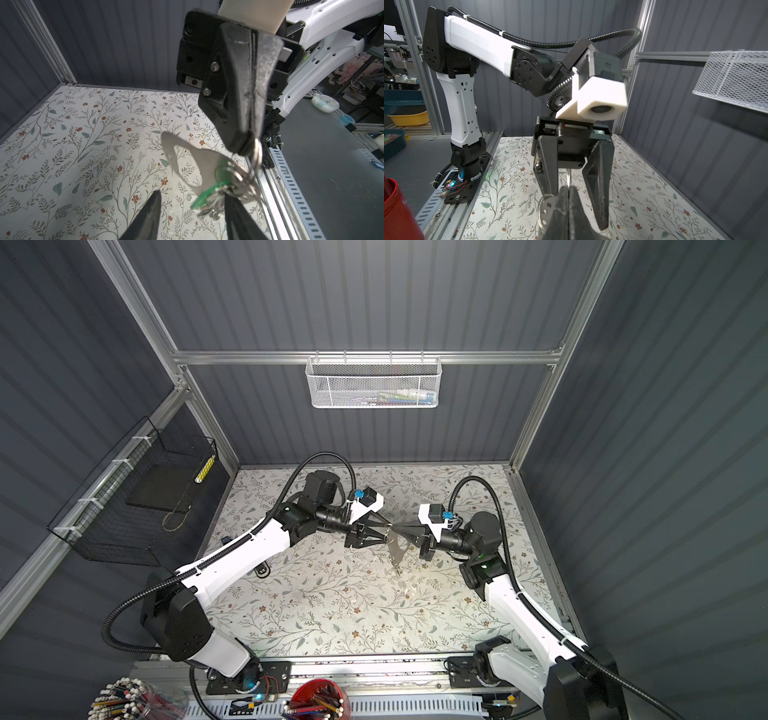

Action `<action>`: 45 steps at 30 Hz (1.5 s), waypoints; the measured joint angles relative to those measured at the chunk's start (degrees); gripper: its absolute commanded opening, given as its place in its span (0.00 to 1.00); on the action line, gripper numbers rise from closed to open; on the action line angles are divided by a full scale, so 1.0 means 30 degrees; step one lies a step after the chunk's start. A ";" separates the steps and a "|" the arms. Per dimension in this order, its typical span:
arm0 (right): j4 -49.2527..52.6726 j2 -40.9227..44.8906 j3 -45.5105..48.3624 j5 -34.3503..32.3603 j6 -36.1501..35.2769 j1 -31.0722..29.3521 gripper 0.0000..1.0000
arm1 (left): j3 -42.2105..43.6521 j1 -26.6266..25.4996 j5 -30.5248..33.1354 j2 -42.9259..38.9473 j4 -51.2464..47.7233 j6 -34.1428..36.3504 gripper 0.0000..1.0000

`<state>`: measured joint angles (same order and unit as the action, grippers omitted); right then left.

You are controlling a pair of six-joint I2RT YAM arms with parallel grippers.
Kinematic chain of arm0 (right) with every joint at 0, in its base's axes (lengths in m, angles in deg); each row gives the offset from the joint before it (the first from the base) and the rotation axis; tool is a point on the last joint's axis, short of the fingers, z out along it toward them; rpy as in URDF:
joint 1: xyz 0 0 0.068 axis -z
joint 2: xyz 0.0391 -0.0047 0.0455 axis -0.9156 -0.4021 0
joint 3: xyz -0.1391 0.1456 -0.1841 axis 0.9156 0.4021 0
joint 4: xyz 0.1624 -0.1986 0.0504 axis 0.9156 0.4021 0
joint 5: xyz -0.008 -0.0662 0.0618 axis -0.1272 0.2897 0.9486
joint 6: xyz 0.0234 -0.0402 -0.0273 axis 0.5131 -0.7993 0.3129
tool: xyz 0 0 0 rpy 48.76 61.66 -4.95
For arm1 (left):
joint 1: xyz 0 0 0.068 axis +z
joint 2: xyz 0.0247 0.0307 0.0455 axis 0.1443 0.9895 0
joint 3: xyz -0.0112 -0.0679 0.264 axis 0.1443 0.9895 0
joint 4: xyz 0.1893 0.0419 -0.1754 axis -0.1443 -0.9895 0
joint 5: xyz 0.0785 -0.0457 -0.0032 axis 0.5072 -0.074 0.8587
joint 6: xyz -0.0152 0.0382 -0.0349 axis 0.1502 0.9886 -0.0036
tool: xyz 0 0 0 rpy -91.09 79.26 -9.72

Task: Put the keys on the keyring

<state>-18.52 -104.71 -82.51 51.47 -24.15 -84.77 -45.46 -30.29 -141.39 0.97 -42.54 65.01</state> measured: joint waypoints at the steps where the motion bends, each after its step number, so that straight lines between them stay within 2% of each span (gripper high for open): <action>1: -0.0146 -0.0029 0.0036 0.0022 0.0138 0.0000 0.00 | 0.0000 -0.0029 -0.0051 0.0073 0.0138 -0.0073 0.36; 7: -0.0962 -0.0175 0.0131 0.0182 0.0663 0.0000 0.00 | 0.0015 -0.0095 -0.0466 0.0117 0.1078 -0.0452 0.11; 11: -0.1064 -0.0270 0.0226 0.0219 0.0743 0.0022 0.00 | -0.0058 -0.0153 -0.0663 0.0117 0.1056 -0.0197 0.00; 18: 0.0656 0.0233 0.0153 0.0109 -0.0605 0.0109 0.00 | -0.2324 -0.0262 0.0401 0.0430 -0.2820 0.2062 0.00; 28: 1.0010 0.0976 -0.2419 -0.1042 -0.6623 0.0146 0.00 | -0.6207 -0.0321 0.2936 0.1639 -0.9420 0.5683 0.00; 33: 1.3282 0.0248 -0.3410 -0.1938 -0.8306 0.0146 0.00 | -0.7526 -0.0430 0.3759 0.2186 -1.1591 0.6717 0.00; 34: 1.3646 0.0080 -0.3512 -0.2055 -0.8437 0.0146 0.03 | -0.7723 -0.0517 0.3920 0.2368 -1.1890 0.6856 0.00; 37: 1.4644 -0.0357 -0.3636 -0.2688 -0.8604 0.0146 0.46 | -0.8080 -0.0663 0.4430 0.2994 -1.2568 0.7045 0.00; 41: 1.5708 -0.0685 -0.3621 -0.4932 -0.8604 0.0146 0.78 | -0.8051 -0.0663 0.5034 0.3730 -1.2925 0.7031 0.00; 42: 1.5941 -0.0678 -0.3621 -0.5836 -0.8510 0.0153 0.98 | -0.8051 -0.0663 0.5144 0.4000 -1.2903 0.6987 0.00; 45: 1.6145 -0.0634 -0.3497 -0.8473 -0.8568 0.0211 0.99 | -0.8058 -0.0627 0.5355 0.5180 -1.2677 0.6863 0.00</action>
<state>29.91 -106.61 -93.00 26.05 -49.86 -84.14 -69.64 -32.17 -125.33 16.51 -80.58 85.60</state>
